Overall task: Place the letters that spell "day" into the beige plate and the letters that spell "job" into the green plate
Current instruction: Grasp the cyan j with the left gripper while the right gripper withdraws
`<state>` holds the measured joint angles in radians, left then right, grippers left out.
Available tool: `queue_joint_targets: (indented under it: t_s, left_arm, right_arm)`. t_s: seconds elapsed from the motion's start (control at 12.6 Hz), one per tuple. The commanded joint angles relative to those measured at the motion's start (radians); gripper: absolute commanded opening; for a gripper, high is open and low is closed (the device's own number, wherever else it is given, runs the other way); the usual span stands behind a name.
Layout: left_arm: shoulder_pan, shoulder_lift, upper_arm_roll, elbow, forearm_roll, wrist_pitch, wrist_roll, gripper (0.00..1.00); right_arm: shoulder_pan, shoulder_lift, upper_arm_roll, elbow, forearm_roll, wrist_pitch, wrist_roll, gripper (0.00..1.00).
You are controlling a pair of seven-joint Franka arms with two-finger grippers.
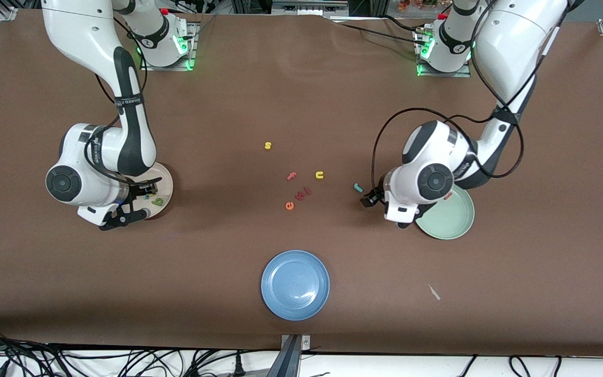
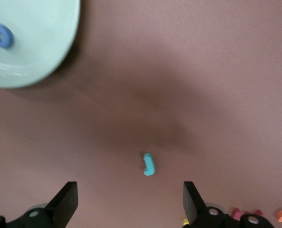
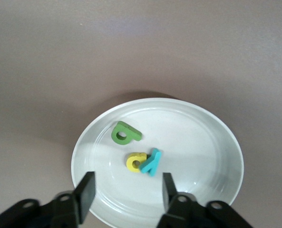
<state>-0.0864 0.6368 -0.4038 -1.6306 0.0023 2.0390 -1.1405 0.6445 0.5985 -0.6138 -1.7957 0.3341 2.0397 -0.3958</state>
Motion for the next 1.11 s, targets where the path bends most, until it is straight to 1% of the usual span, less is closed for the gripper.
queue_joint_targets:
  t_s: [0.0,0.08,0.16,0.24,0.32,0.48,0.63,0.79,0.87,1.03]
  left_arm:
    - [-0.027,-0.014,0.005,-0.090,0.048,0.129,-0.086,0.96]
    - [-0.033,-0.013,0.003,-0.119,0.103,0.171,-0.134,0.96]
    - [-0.044,-0.008,0.003,-0.133,0.134,0.202,-0.186,0.93]
    - [-0.056,0.000,0.005,-0.135,0.137,0.213,-0.209,0.85]
    - [-0.058,0.010,0.003,-0.135,0.137,0.225,-0.216,0.80]
    - [-0.059,0.026,0.003,-0.135,0.137,0.234,-0.216,0.56]
    - [-0.059,0.043,0.005,-0.138,0.137,0.257,-0.216,0.53]
    - [-0.061,0.056,0.005,-0.138,0.137,0.277,-0.216,0.48]
    - [-0.061,0.058,0.005,-0.138,0.137,0.277,-0.217,0.47]
    - [-0.062,0.064,0.005,-0.138,0.137,0.277,-0.217,0.44]
  right_arm:
    - [0.012,-0.006,0.002,0.016,0.020,-0.016,0.124,1.00]
    - [0.014,-0.008,0.005,0.022,0.020,-0.019,0.173,1.00]
    - [0.021,-0.008,0.005,0.036,0.022,-0.036,0.216,1.00]
    - [0.023,-0.008,0.005,0.050,0.020,-0.053,0.277,1.00]
    - [0.033,-0.008,0.003,0.065,0.020,-0.071,0.337,1.00]
    - [0.047,-0.009,0.003,0.090,0.020,-0.120,0.423,1.00]
    - [0.055,-0.009,0.002,0.114,0.019,-0.171,0.456,1.00]
    - [0.067,-0.037,0.002,0.136,-0.001,-0.217,0.482,1.00]
    - [0.058,-0.067,0.015,0.130,-0.039,-0.219,0.506,1.00]
    - [-0.032,-0.162,0.136,0.110,-0.152,-0.220,0.550,1.00]
